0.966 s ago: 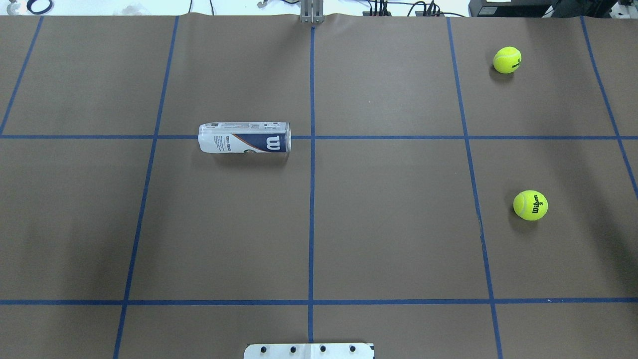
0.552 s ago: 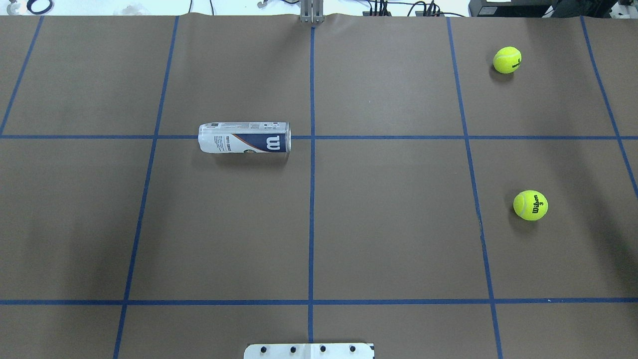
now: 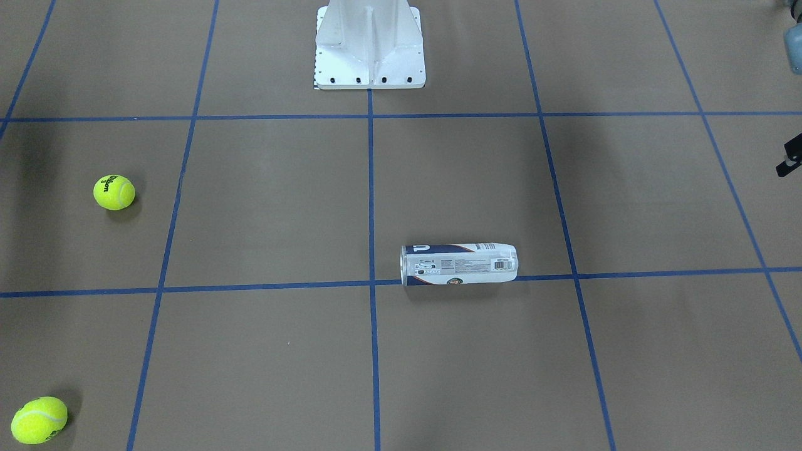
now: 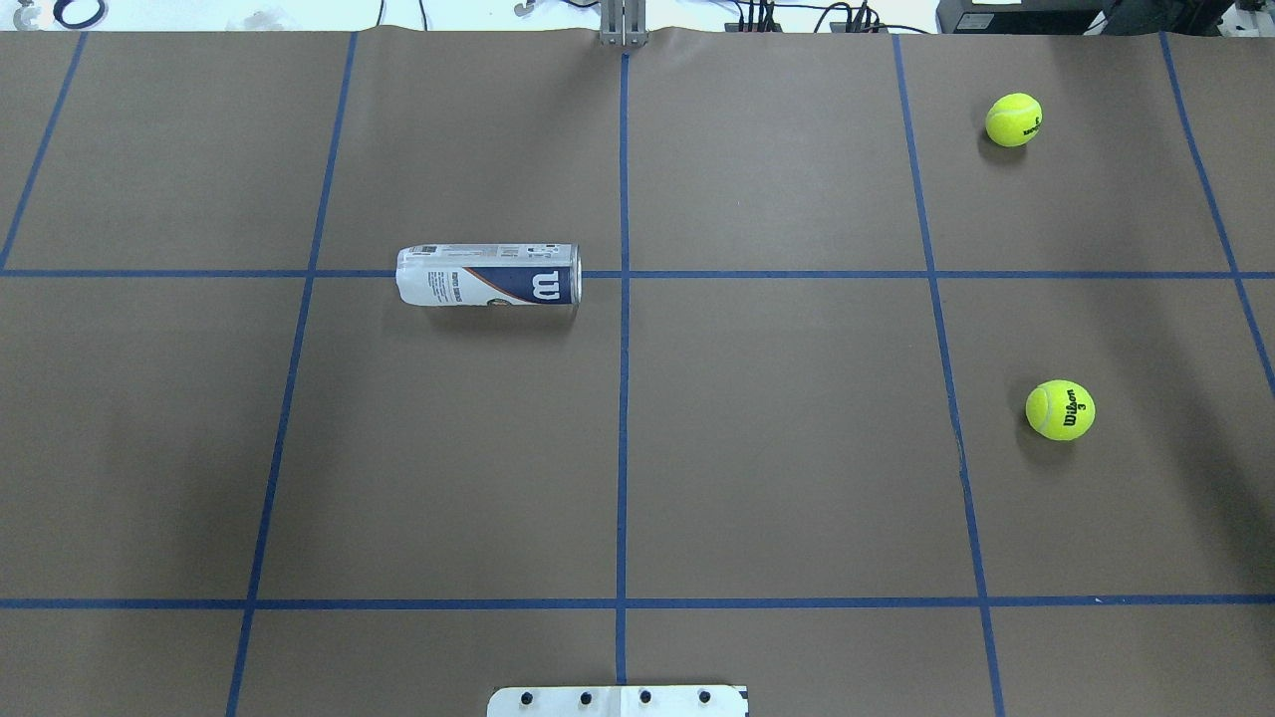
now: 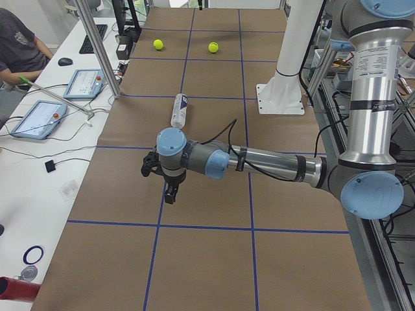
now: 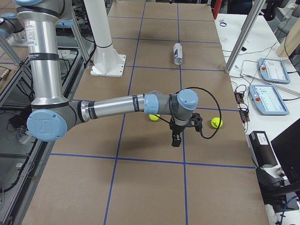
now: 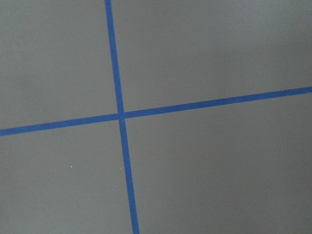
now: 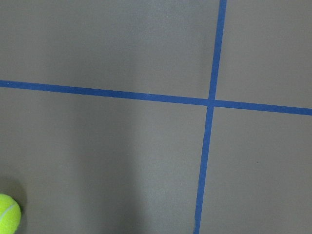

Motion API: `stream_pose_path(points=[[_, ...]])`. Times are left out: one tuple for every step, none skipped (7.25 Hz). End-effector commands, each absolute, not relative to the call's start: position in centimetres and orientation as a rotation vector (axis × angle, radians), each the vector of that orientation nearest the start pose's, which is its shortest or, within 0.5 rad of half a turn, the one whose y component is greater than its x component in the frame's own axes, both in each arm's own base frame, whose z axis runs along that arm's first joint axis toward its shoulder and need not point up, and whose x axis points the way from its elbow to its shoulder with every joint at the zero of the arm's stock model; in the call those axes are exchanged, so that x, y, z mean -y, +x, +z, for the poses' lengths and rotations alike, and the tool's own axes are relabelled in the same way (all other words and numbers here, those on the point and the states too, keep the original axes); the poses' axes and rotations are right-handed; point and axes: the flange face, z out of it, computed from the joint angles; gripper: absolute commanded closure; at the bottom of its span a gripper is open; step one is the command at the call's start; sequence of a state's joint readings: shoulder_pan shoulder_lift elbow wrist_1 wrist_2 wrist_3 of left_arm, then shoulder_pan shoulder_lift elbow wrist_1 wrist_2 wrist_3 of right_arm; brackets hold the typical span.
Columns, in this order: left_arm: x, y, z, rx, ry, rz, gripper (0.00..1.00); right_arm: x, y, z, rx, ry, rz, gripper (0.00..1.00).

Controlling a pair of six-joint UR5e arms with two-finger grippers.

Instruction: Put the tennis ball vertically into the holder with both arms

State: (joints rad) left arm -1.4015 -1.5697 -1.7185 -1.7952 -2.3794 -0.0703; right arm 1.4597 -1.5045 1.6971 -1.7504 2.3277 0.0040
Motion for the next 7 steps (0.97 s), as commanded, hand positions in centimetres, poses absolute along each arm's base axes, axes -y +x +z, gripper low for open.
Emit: stream_pose_path(points=[[52.6,8.8,49.6,-0.867,0.412,0.432,0.09,51.9,0.1,58.4,0.754,-0.038,-0.119,0.00],[53.9,12.1,45.7,-0.892,0.484,0.507,0.03,51.8,0.1,58.2,0.758,-0.034,-0.123,0.00],[55.1,14.2,42.2,-0.905,0.543,0.571,0.03,51.7,0.0,58.1,0.763,-0.027,-0.126,0.00],[55.8,18.9,37.7,-0.931,0.597,0.689,0.02,51.6,0.0,58.0,0.768,-0.014,-0.132,0.00],[54.5,26.2,34.0,-0.963,0.617,0.821,0.02,51.4,0.0,57.6,0.779,-0.007,-0.136,0.00],[53.7,31.8,30.2,-0.924,0.684,0.891,0.00,51.4,-0.2,57.4,0.801,-0.001,-0.139,0.00],[52.2,37.5,24.7,-0.915,0.765,0.955,0.00,51.1,-0.4,57.5,0.835,-0.001,-0.143,0.00]])
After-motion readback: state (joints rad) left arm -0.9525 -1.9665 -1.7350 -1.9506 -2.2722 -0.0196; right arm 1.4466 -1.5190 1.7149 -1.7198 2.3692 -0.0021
